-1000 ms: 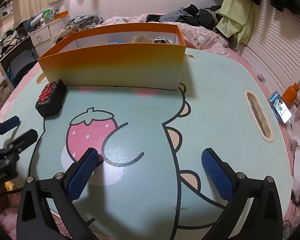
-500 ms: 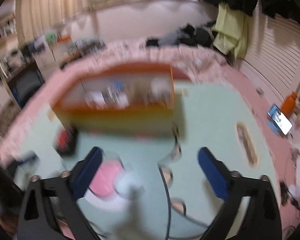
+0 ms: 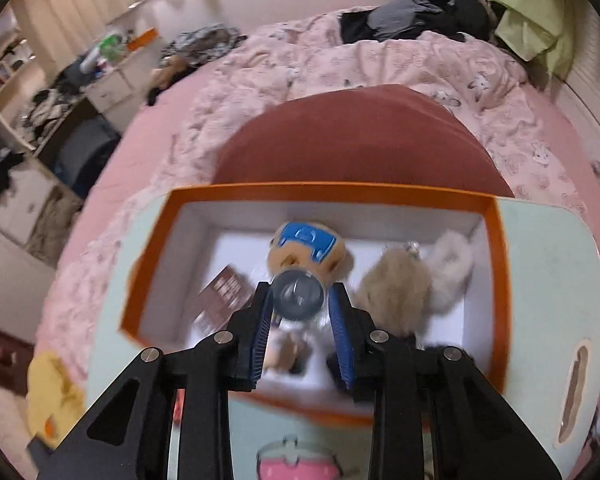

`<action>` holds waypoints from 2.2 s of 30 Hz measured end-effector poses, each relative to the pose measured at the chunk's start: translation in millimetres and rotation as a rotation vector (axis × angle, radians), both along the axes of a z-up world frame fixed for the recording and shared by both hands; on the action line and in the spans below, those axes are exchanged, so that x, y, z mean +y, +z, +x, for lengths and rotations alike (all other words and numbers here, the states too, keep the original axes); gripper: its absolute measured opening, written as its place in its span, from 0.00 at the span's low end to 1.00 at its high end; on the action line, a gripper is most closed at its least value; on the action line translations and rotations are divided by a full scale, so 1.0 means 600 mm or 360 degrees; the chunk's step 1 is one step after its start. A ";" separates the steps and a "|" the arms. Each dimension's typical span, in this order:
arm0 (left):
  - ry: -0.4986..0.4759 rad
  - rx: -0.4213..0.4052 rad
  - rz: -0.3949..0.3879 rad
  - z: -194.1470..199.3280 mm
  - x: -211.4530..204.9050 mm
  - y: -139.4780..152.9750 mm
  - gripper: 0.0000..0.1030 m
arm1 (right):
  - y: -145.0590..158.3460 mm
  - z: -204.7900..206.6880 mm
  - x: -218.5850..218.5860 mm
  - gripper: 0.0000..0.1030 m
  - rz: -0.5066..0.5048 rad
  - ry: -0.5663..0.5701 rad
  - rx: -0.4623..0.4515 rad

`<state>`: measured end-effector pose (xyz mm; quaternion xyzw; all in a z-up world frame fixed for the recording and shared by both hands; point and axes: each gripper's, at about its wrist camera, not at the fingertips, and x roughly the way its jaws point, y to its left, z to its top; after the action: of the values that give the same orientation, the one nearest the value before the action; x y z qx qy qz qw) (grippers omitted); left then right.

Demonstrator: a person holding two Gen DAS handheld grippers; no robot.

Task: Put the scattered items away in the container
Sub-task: 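Lift the silver cup out and set it on the table, open right gripper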

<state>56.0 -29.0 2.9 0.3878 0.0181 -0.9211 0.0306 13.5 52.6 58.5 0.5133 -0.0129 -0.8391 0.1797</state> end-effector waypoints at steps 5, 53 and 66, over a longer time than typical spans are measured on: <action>-0.0021 0.0005 0.0001 -0.002 0.002 -0.001 1.00 | -0.022 -0.017 -0.017 0.42 0.0048 0.0024 -0.0057; -0.0023 0.0002 0.0002 -0.006 0.003 -0.004 1.00 | -0.048 0.270 0.180 0.77 -0.0061 -0.0120 0.0312; -0.0025 0.0002 -0.0029 -0.010 -0.014 0.025 0.99 | -0.085 0.297 0.156 0.90 0.0275 -0.0122 0.0346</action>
<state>50.1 -37.3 17.9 0.3870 0.0067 -0.9217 0.0268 191.5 146.3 7.8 0.4322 0.0593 -0.8939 0.1031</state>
